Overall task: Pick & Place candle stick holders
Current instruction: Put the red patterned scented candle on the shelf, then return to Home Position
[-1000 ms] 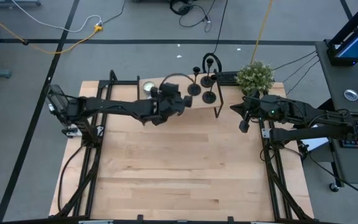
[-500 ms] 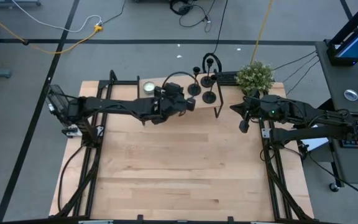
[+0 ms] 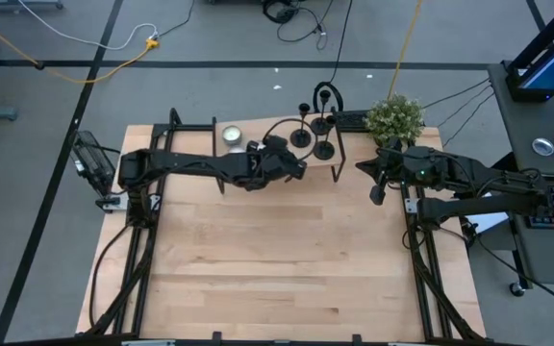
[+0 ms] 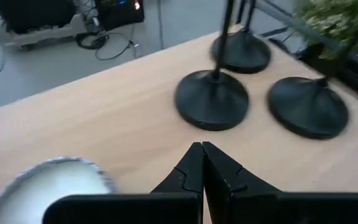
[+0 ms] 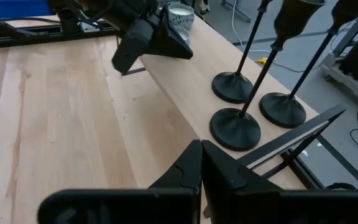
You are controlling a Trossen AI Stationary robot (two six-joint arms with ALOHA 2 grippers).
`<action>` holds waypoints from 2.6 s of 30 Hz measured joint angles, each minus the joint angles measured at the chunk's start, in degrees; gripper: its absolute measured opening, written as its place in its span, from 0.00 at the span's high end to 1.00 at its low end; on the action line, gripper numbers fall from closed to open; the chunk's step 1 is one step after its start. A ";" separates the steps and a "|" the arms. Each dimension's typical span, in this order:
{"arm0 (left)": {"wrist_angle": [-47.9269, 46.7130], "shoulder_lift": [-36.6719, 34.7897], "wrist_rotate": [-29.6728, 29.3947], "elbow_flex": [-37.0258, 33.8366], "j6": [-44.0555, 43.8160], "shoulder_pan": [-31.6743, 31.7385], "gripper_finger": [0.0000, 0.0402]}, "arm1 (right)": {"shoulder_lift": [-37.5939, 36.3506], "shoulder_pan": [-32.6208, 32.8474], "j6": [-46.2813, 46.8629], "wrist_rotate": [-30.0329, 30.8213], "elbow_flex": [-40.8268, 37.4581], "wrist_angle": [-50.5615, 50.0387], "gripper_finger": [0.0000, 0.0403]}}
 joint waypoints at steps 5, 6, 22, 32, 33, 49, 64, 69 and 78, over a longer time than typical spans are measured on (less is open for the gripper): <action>-5.31 -0.01 0.38 0.03 -1.57 1.48 1.00 | 0.00 0.00 0.00 0.01 0.00 0.01 1.00; -5.87 -0.01 0.73 0.03 -1.85 1.81 1.00 | 0.00 0.00 0.00 0.01 0.00 0.01 1.00; -14.21 -0.03 0.90 0.03 -2.26 3.35 1.00 | 0.00 0.00 0.00 0.04 0.02 0.01 1.00; -16.67 -1.28 -1.81 0.11 -3.87 3.39 1.00 | 0.00 0.00 0.00 0.04 0.02 0.01 1.00; -16.88 -1.89 -2.49 0.45 -3.21 3.32 1.00 | 0.00 -0.02 0.00 0.04 0.02 0.01 1.00; -30.50 -23.94 -3.31 -5.52 -0.82 -1.43 0.99 | -2.65 0.00 -2.27 -0.01 0.05 -4.53 1.00; -2.67 -63.56 0.03 -42.92 2.59 -20.35 0.99 | -11.84 -0.02 -1.65 -10.34 0.07 -7.84 1.00; 2.58 -71.98 0.46 -50.42 5.26 -26.12 0.98 | -13.42 -0.02 -0.03 -10.60 -2.47 -6.17 1.00; 15.78 -83.89 5.98 -61.22 14.01 -33.15 0.98 | -18.97 -0.02 6.41 -15.45 -13.09 1.96 1.00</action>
